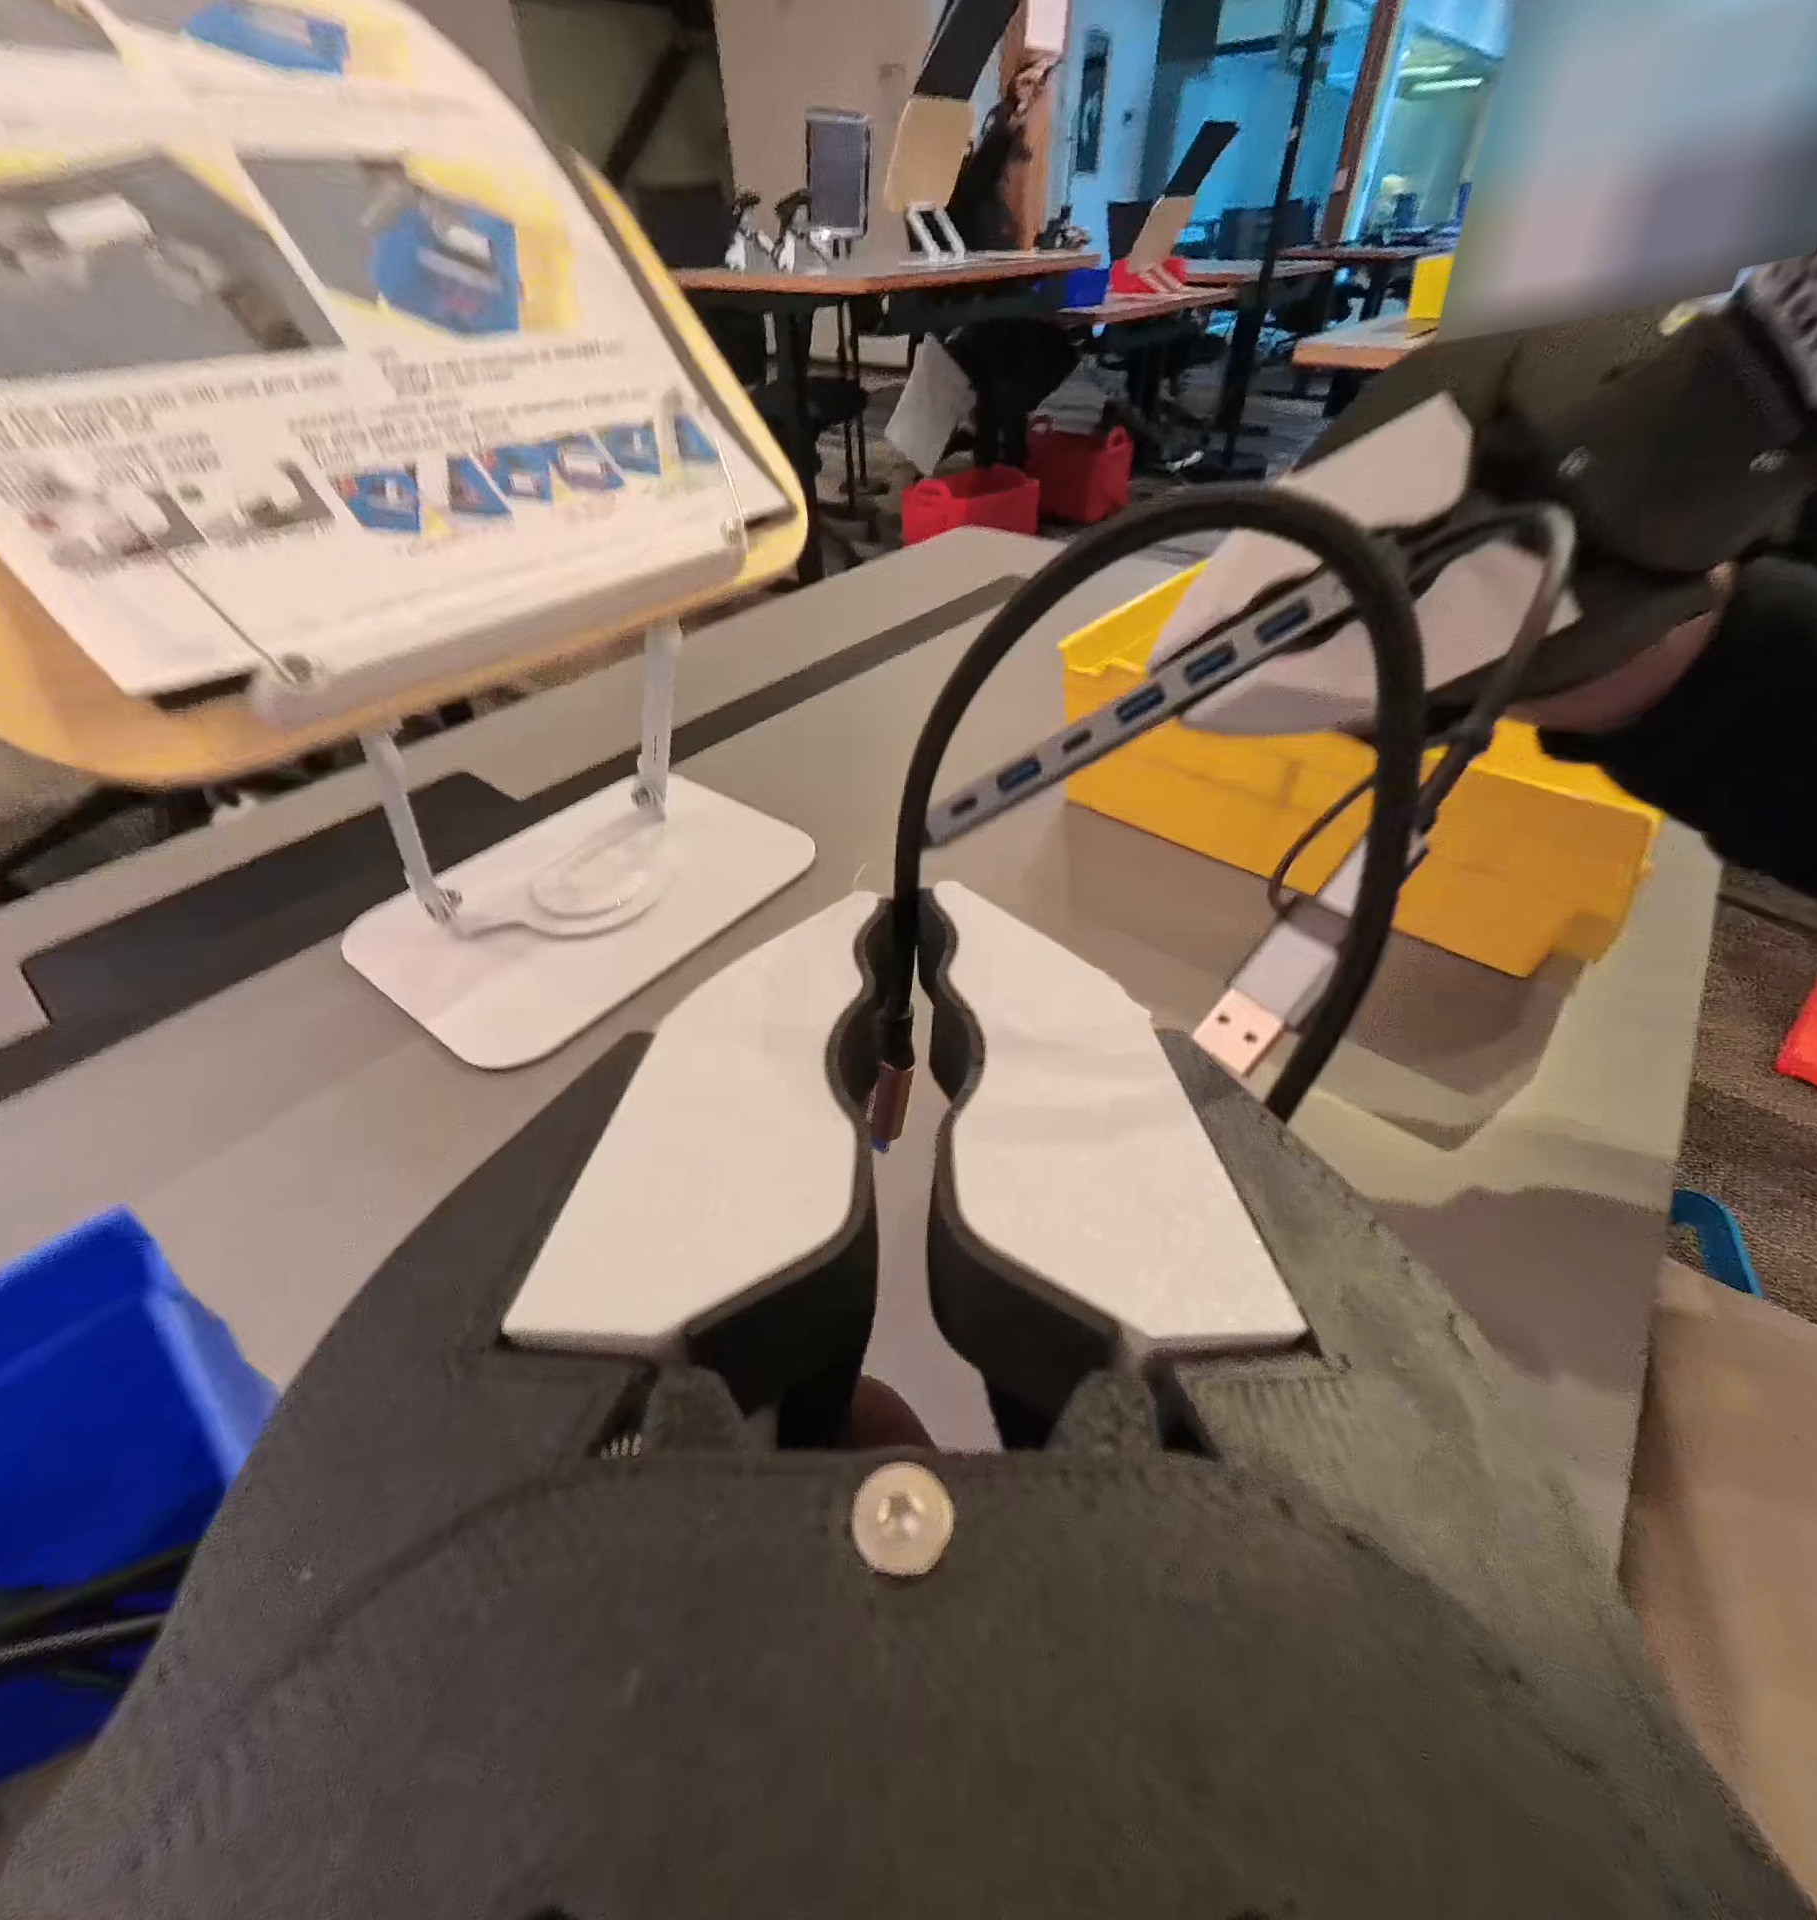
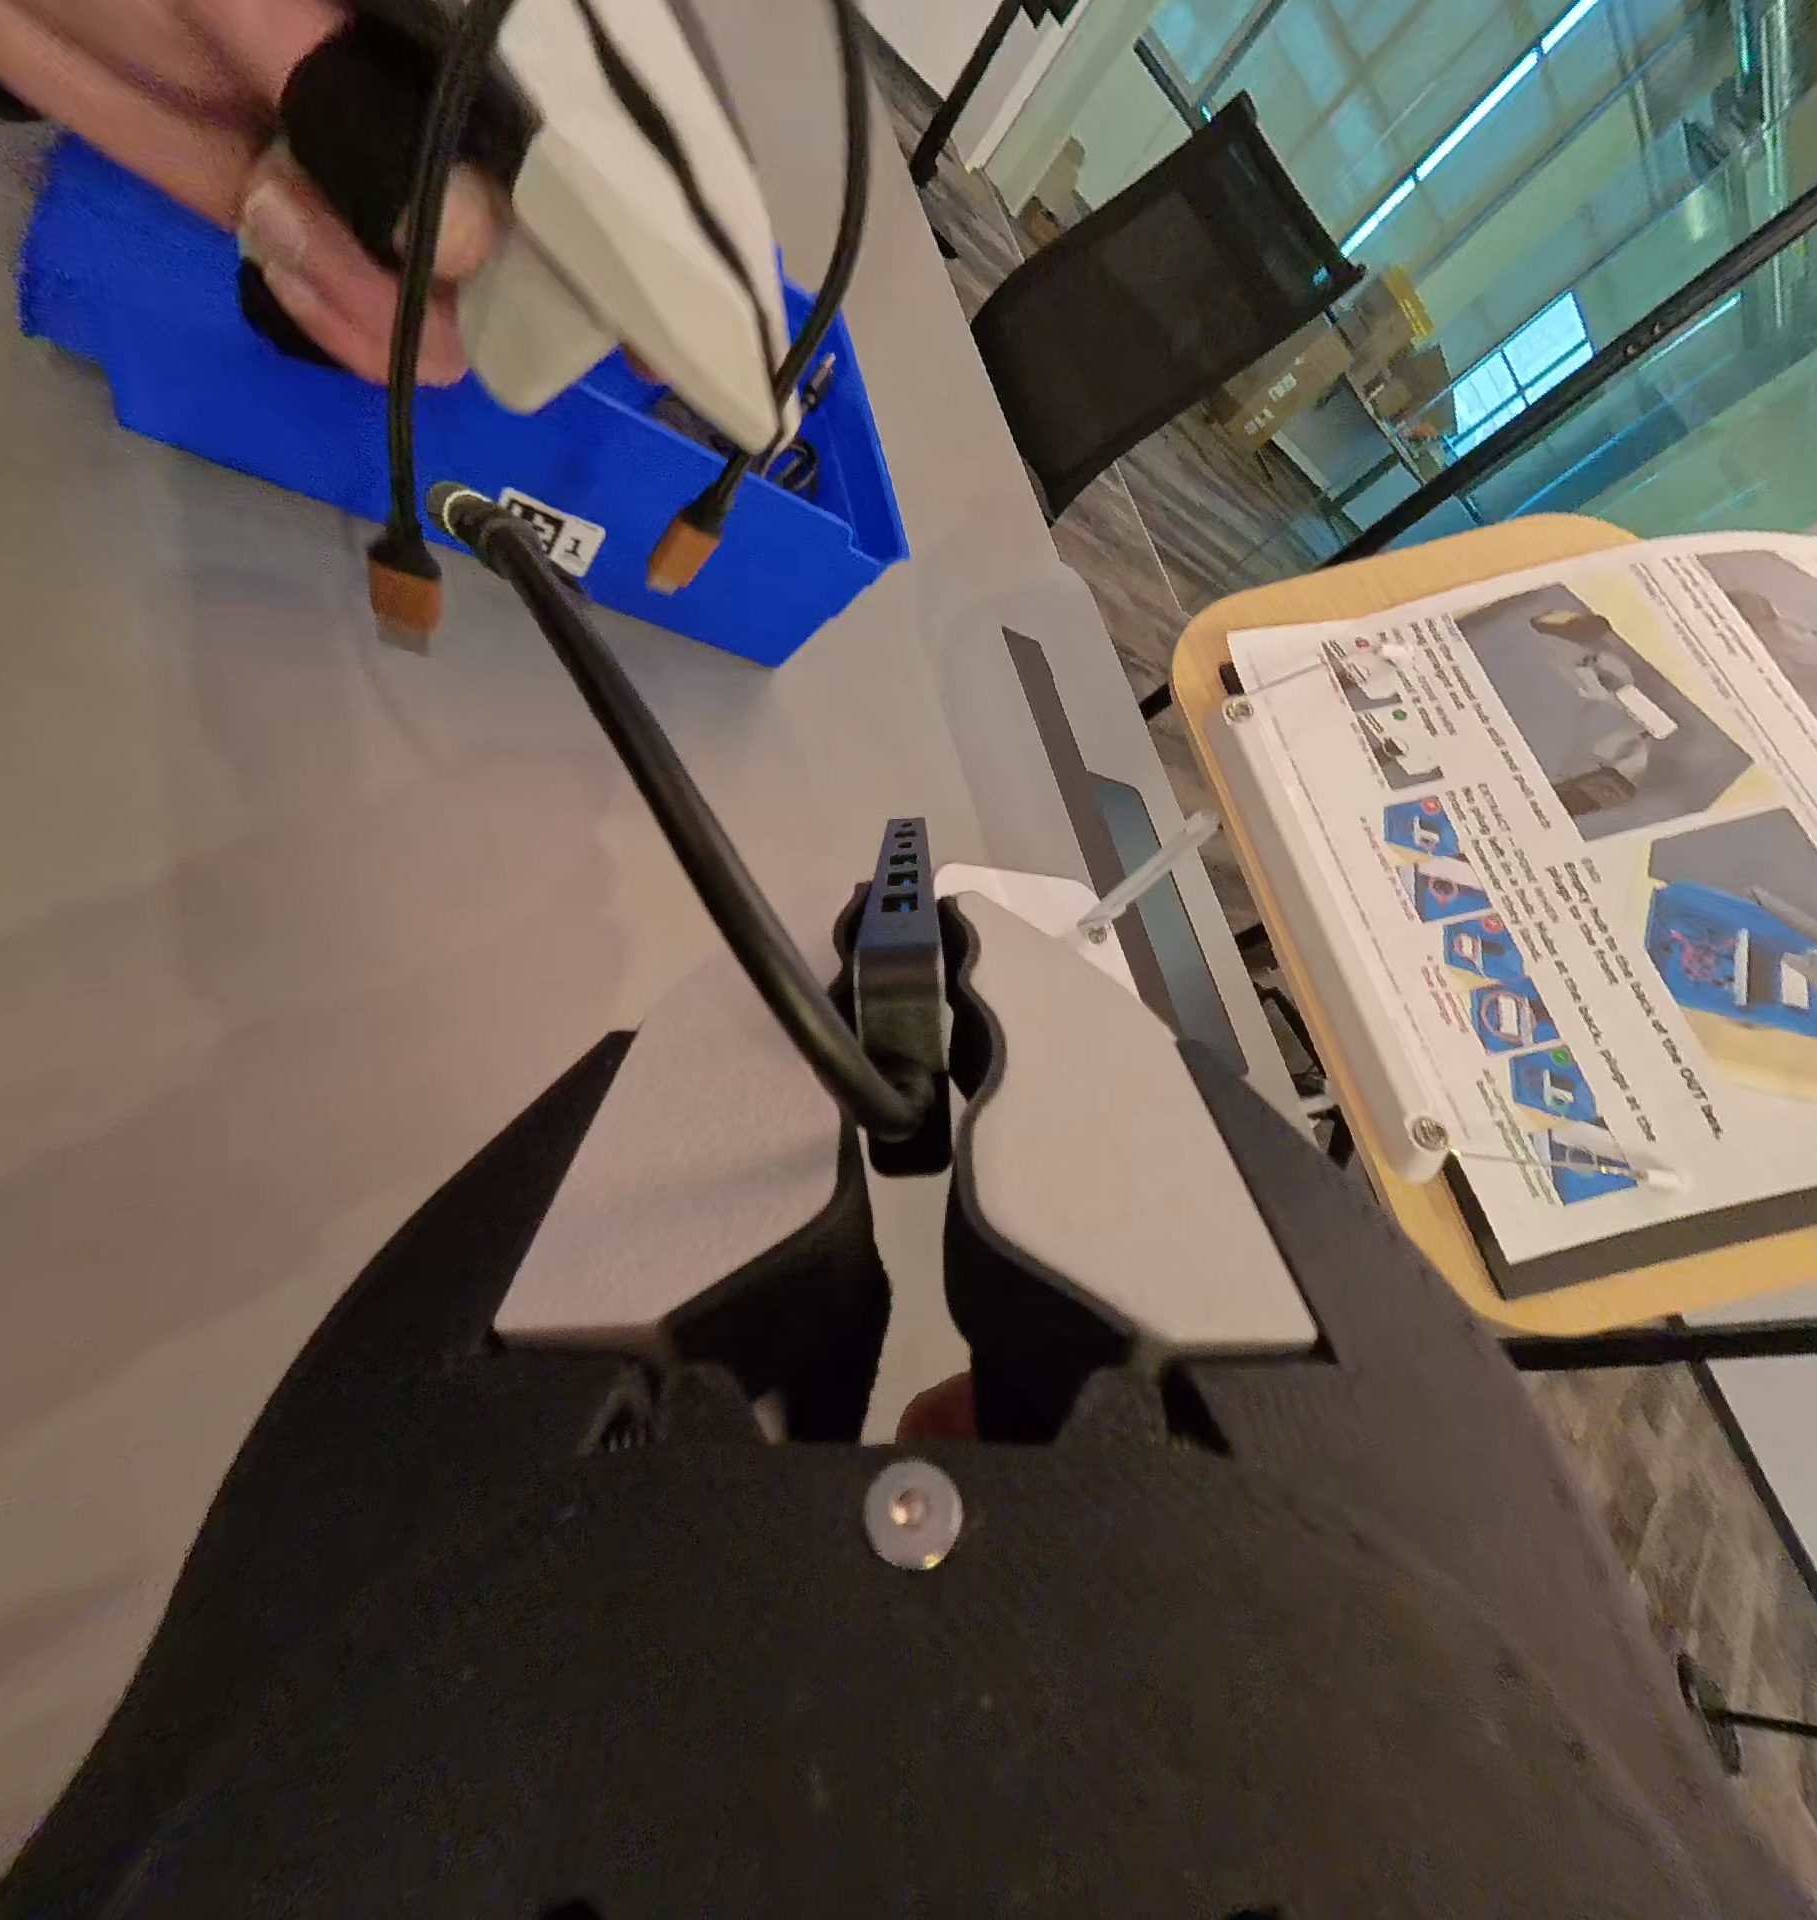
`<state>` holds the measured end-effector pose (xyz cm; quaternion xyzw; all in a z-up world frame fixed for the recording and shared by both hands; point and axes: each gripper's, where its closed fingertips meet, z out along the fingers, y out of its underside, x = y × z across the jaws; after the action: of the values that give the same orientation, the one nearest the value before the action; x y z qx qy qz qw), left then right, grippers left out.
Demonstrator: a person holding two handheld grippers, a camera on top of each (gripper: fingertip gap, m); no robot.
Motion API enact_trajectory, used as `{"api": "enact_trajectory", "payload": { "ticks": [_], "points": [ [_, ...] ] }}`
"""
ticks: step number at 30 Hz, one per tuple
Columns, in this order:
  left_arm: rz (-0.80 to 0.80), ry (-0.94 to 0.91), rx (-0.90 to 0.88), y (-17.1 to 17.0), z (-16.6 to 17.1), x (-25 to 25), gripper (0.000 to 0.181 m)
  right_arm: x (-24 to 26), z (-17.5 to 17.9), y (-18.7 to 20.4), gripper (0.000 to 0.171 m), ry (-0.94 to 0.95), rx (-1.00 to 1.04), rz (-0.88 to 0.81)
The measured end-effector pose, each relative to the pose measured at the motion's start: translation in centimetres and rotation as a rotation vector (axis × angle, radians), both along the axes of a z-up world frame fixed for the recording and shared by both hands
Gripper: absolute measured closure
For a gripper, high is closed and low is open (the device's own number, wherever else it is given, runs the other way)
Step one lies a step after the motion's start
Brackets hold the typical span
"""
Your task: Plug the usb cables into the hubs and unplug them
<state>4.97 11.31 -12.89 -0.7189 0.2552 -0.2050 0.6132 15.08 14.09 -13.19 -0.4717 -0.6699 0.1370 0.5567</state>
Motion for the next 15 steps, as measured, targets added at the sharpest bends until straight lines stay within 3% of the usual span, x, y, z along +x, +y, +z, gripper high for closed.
{"api": "enact_trajectory", "payload": {
  "ticks": [7,15],
  "points": [
    [0.048,-0.100,-0.084,2.3,-4.9,1.7,0.177,2.0,-0.2,1.7,0.161,-0.024,0.015,-0.061],
    [0.018,-0.026,-0.244,2.4,-8.5,1.2,0.169,2.5,-0.3,2.2,0.160,-0.029,0.014,-0.078]
  ]
}}
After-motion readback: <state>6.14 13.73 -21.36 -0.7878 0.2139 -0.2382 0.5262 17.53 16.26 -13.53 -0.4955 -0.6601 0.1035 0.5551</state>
